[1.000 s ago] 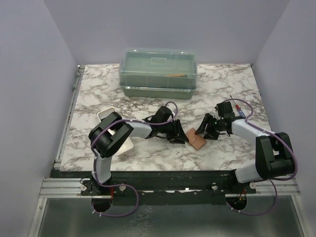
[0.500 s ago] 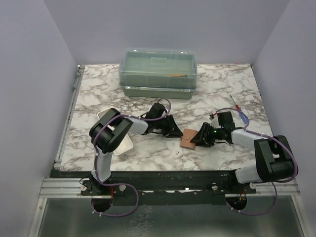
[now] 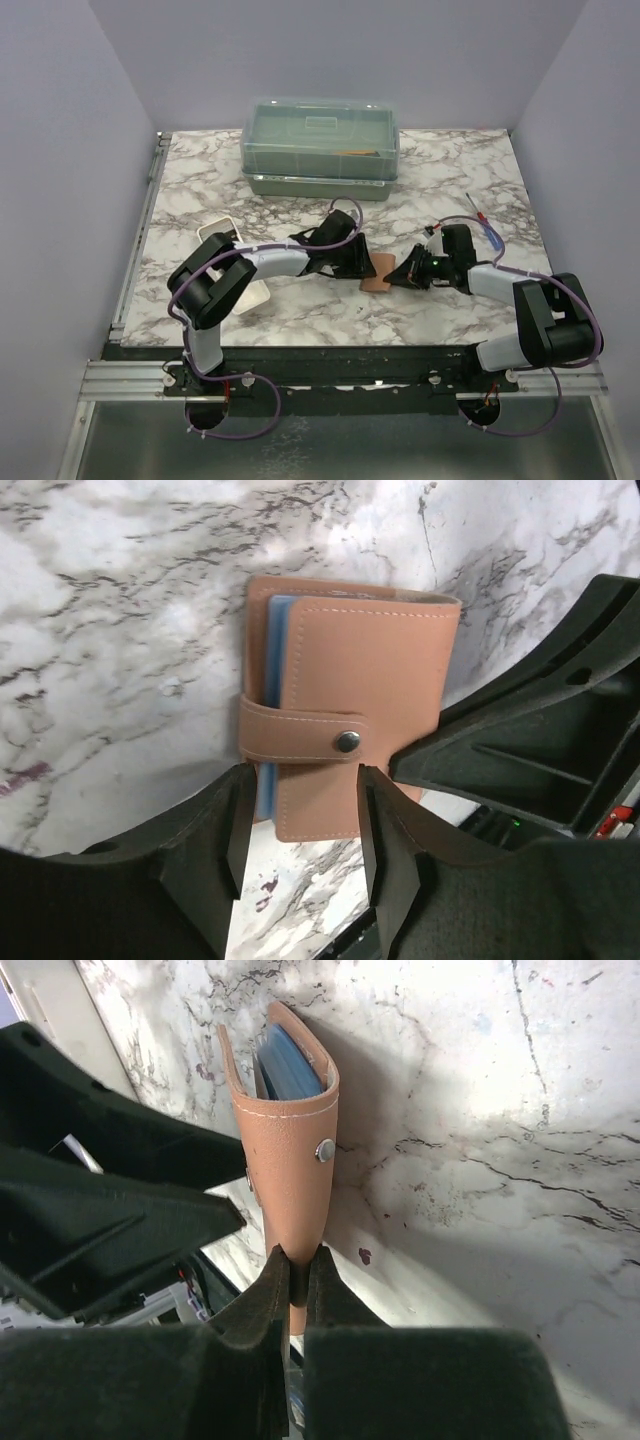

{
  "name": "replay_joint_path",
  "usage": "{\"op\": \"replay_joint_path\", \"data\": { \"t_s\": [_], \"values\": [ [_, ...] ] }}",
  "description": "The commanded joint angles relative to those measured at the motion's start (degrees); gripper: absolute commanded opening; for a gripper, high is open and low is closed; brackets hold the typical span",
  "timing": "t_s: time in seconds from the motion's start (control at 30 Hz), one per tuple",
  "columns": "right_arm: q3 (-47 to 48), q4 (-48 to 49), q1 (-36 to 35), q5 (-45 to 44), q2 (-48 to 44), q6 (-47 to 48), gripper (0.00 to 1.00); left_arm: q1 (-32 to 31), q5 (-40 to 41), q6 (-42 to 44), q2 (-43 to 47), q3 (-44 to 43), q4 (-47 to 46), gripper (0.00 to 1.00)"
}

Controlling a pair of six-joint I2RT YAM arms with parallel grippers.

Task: Put the credit cards into the card holder
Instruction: Open the card holder at the center of the board.

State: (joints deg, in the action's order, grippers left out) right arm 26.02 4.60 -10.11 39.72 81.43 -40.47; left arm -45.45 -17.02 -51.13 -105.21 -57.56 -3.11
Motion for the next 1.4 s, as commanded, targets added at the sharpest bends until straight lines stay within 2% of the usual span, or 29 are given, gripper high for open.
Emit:
{"op": "replay_joint_path", "data": {
  "t_s": [0.0, 0.17, 0.37, 0.57, 0.7, 0.77, 0.97, 1.1, 1.13, 1.2, 1.3, 1.37],
  "values": [
    [0.07, 1.21, -0.08, -1.75, -0.50, -0.14, 0.00, -4.59, 14.30, 3.61, -0.70, -7.62, 12.25, 0.52],
    [-0.08, 0.82, -0.09, -2.69, -0.31, -0.05, 0.00, -7.02, 18.63, 4.67, -4.37, -14.25, 16.75, 0.49],
    [-0.03, 0.03, -0.09, -3.13, -1.49, 0.03, 0.00, -8.71, 22.49, 6.32, -7.99, -18.76, 21.16, 0.36],
    [0.26, -1.04, -0.03, -3.34, -2.57, 0.39, 0.00, -9.60, 22.66, 7.47, -9.43, -19.56, 22.51, 0.41],
    [0.35, -1.32, -0.09, -3.38, -2.85, 0.30, 0.00, -10.03, 22.05, 7.67, -11.24, -20.23, 24.09, 0.38],
    [0.48, -1.95, -0.09, -4.09, -3.24, 0.42, 0.00, -10.03, 21.81, 8.17, -11.22, -19.93, 24.40, 0.32],
    [0.91, -7.41, -0.09, -10.63, -5.50, 1.45, 0.00, -7.84, 21.18, 12.86, -4.87, -17.41, 24.83, 0.00],
    [2.18, -9.28, -0.09, -12.85, -3.44, 2.50, 0.01, -5.35, 17.99, 14.91, 0.41, -14.71, 23.55, 0.00],
    [2.50, -9.26, -0.09, -12.71, -2.86, 2.68, 0.07, -4.76, 17.25, 15.14, 1.71, -13.80, 22.74, 0.00],
    [3.80, -10.46, -0.16, -13.38, -1.66, 3.79, 0.24, -4.14, 14.47, 15.33, 4.20, -11.86, 21.34, 0.00],
    [8.01, -17.78, -3.03, -23.30, -1.08, 5.87, 0.46, -3.08, 10.83, 14.71, 7.23, -10.23, 19.42, 0.00],
    [10.41, -21.67, -5.68, -29.22, -1.58, 6.79, 0.57, -2.22, 7.84, 13.78, 9.10, -9.17, 17.71, 0.00]
  ]
}}
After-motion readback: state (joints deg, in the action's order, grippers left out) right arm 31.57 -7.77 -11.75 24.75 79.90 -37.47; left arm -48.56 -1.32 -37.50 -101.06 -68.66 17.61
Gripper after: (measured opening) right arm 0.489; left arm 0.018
